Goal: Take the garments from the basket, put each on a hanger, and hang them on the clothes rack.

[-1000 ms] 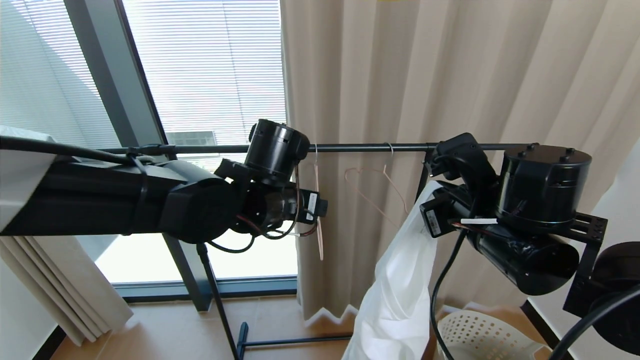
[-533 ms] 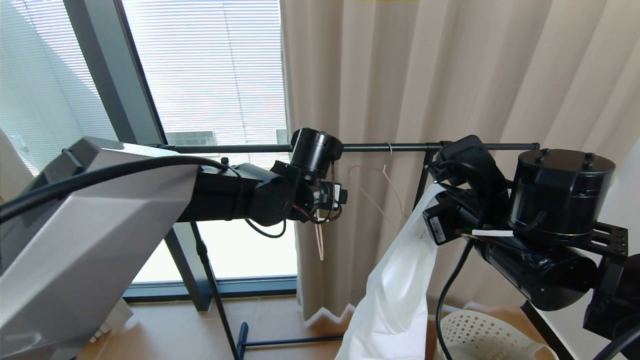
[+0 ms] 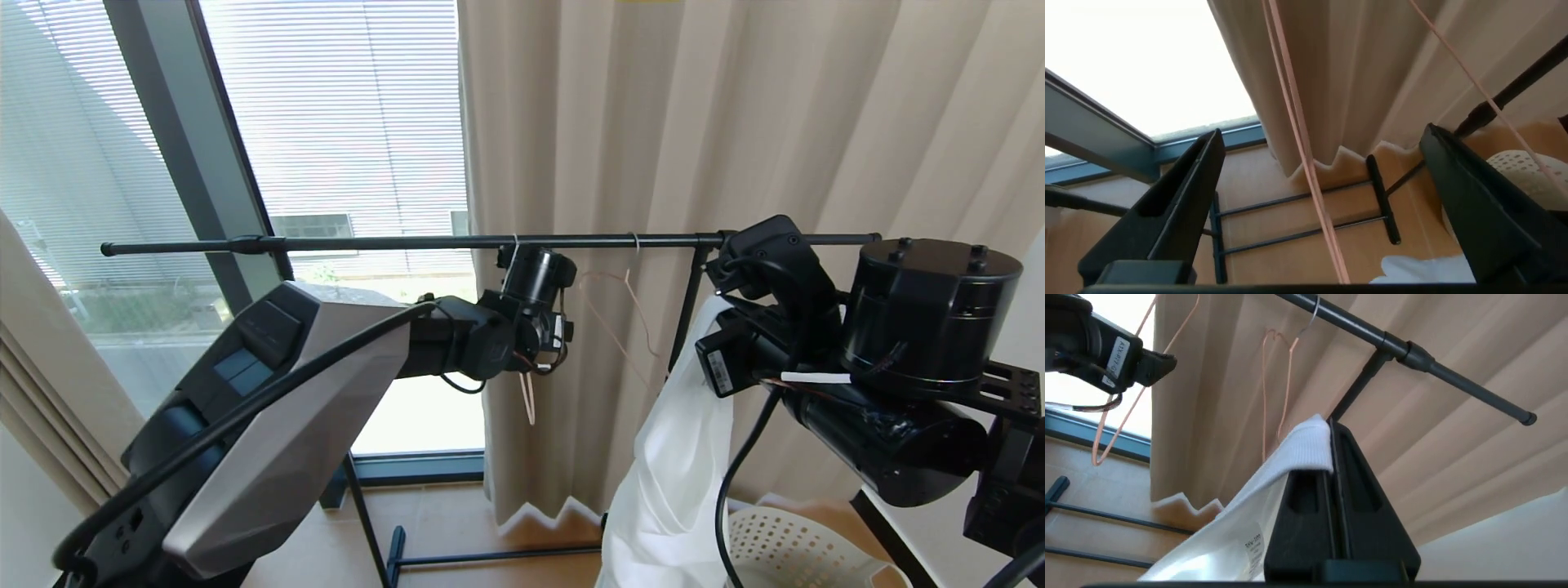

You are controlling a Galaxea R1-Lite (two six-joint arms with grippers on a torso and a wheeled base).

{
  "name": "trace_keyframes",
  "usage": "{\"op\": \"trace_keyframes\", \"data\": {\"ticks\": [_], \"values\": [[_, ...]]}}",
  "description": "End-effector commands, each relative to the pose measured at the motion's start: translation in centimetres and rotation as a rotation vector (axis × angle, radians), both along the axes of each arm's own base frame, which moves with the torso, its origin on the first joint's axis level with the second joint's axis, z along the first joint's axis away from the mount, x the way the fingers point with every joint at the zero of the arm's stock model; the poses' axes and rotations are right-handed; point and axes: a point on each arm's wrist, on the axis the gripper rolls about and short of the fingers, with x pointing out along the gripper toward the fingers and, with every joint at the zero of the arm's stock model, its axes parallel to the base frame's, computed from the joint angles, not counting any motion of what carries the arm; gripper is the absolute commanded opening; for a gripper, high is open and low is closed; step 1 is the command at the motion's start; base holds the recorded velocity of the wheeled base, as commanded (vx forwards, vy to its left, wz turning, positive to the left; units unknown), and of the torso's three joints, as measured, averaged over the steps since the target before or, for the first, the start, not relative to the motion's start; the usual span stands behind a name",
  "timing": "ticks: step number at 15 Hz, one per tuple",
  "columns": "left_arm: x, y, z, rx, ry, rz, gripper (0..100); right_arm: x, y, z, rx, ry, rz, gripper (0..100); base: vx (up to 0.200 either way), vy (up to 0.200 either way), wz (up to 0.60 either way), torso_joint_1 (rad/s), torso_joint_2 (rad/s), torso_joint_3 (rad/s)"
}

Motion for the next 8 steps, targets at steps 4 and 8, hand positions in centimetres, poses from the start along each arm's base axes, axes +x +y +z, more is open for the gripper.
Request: {"op": "trace_keyframes", "data": {"ticks": [4, 8], "values": [[1.8, 0.3, -4.4, 0.023, 0.05, 0.032, 100, 0.3, 0.2, -0.5, -0.011, 0.013, -0.001, 0, 0.0, 0.0, 0.0, 0.0, 0.0, 0.0], [2.2, 0.8, -5.5, 0.012, 0.067, 0.066, 100, 0.4, 0.3, -0.7, -0.017, 0.02, -0.001, 0, 0.0, 0.0, 0.0, 0.0, 0.0, 0.0]]}}
